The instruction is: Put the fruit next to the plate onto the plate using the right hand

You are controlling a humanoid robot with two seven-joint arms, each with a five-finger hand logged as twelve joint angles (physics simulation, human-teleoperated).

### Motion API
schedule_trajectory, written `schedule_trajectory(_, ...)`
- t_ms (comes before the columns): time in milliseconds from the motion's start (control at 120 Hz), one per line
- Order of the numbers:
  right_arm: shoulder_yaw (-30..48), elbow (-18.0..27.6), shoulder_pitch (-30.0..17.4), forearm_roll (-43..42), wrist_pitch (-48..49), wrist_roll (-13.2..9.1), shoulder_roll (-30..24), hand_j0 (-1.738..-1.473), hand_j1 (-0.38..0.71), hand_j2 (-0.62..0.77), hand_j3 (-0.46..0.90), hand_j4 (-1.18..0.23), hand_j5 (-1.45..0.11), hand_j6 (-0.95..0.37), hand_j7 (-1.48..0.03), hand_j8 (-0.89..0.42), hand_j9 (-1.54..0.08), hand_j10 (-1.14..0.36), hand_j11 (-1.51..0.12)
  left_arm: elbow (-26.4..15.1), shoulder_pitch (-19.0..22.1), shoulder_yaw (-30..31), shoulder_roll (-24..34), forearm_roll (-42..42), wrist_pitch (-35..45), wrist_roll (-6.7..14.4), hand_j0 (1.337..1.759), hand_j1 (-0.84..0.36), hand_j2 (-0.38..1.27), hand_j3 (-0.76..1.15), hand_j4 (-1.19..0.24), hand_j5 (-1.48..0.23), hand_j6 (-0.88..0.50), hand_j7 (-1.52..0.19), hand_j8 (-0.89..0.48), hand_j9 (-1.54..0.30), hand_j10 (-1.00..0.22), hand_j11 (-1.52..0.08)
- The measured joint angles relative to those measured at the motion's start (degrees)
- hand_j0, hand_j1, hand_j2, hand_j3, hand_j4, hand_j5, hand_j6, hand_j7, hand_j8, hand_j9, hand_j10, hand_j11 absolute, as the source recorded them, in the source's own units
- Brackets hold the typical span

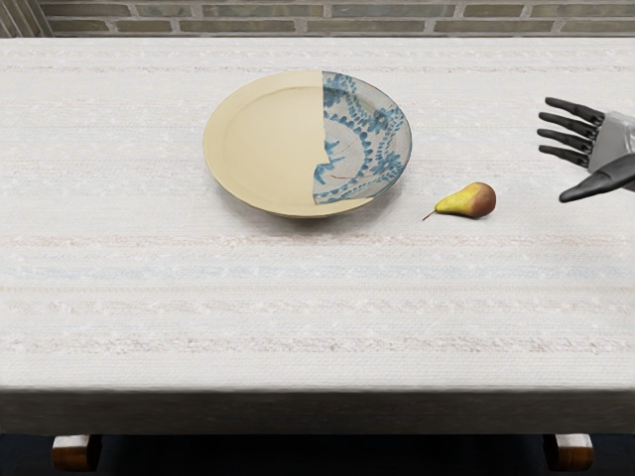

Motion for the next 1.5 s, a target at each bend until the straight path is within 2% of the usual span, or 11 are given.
schedule_trajectory(175,0.0,-0.1,0.0,0.4,0.4,0.3,0.3,-1.658,-0.35,0.00,0.00,0.00,0.00,0.00,0.00,0.00,0.00,0.00,0.00,0.0,0.0,0.0,0.0,0.0,0.0,0.0,1.658,0.32,0.00,0.00,-0.02,-0.03,-0.02,-0.03,-0.02,-0.03,-0.02,-0.03)
schedule_trajectory(233,-0.2,0.0,1.3,0.3,0.4,-1.3,2.3,-1.658,-0.35,0.00,0.00,0.00,0.00,0.00,0.00,0.00,0.00,0.00,0.00,0.0,0.0,0.0,0.0,0.0,0.0,0.0,1.658,0.32,0.00,0.00,-0.02,-0.03,-0.02,-0.03,-0.02,-0.03,-0.02,-0.03)
schedule_trajectory(358,-0.5,0.6,4.6,0.1,0.5,-11.3,6.5,-1.658,-0.35,0.00,0.00,0.00,0.00,0.00,0.00,0.00,0.00,0.00,0.00,0.0,0.0,0.0,0.0,0.0,0.0,0.0,1.658,0.32,0.00,0.00,-0.02,-0.03,-0.02,-0.03,-0.02,-0.03,-0.02,-0.03)
schedule_trajectory(508,-0.6,8.6,12.2,-8.2,-12.8,-28.7,8.3,-1.658,-0.35,0.00,0.00,0.00,0.00,0.00,0.00,0.00,0.00,0.00,0.00,0.0,-0.1,0.0,0.0,0.0,0.0,0.0,1.658,0.32,0.00,0.00,-0.02,-0.03,-0.02,-0.03,-0.02,-0.03,-0.02,-0.03)
schedule_trajectory(567,-0.6,11.7,13.9,-14.2,-19.6,-32.5,9.1,-1.658,-0.35,0.00,0.00,0.00,0.00,0.00,0.00,0.00,0.00,0.00,0.00,0.0,-0.1,0.0,0.0,0.0,0.0,0.0,1.658,0.32,0.00,0.00,-0.02,-0.03,-0.02,-0.03,-0.02,-0.03,-0.02,-0.03)
schedule_trajectory(633,-0.7,14.0,15.4,-20.1,-25.0,-34.9,9.9,-1.658,-0.35,0.00,0.00,0.00,0.00,0.00,0.00,0.00,0.00,0.00,0.00,0.0,0.0,0.0,0.0,0.0,0.0,0.0,1.658,0.32,0.00,0.00,-0.02,-0.03,-0.02,-0.03,-0.02,-0.03,-0.02,-0.03)
schedule_trajectory(758,-1.5,15.8,16.8,-34.5,-30.8,-36.7,14.3,-1.658,-0.35,0.00,0.00,0.00,0.00,0.00,0.00,0.00,0.00,0.00,0.00,0.0,-0.1,0.0,0.0,0.0,0.0,0.0,1.658,0.32,0.00,0.00,-0.02,-0.03,-0.02,-0.03,-0.02,-0.03,-0.02,-0.03)
schedule_trajectory(925,-9.3,16.3,17.7,-48.6,-42.7,-37.4,19.2,-1.658,-0.35,0.00,0.00,0.00,0.00,0.00,0.00,0.00,0.00,0.00,0.00,0.0,-0.1,0.0,0.0,0.0,0.0,0.0,1.658,0.32,0.00,0.00,-0.02,-0.03,-0.02,-0.03,-0.02,-0.03,-0.02,-0.03)
schedule_trajectory(1050,-19.5,16.0,23.0,-51.3,-44.9,-37.5,22.2,-1.658,-0.35,0.00,0.00,0.00,0.00,0.00,0.00,0.00,0.00,0.00,0.00,0.0,0.0,0.0,0.0,0.0,0.0,0.0,1.658,0.32,0.00,0.00,-0.02,-0.03,-0.02,-0.03,-0.02,-0.03,-0.02,-0.03)
schedule_trajectory(1158,-23.5,14.3,24.8,-52.7,-45.9,-37.5,23.5,-1.658,-0.35,0.00,0.00,0.00,0.00,0.00,0.00,0.00,0.00,0.00,0.00,0.0,-0.1,0.0,0.0,0.0,0.0,0.0,1.658,0.32,0.00,0.00,-0.02,-0.03,-0.02,-0.03,-0.02,-0.03,-0.02,-0.03)
schedule_trajectory(1500,-26.7,2.6,21.2,-55.7,-51.7,-37.5,31.4,-1.658,-0.35,0.00,0.00,0.00,0.00,0.00,0.00,0.00,0.00,0.00,0.00,0.0,0.0,0.0,0.0,0.0,0.0,0.0,1.658,0.32,0.00,0.00,-0.02,-0.03,-0.02,-0.03,-0.02,-0.03,-0.02,-0.03)
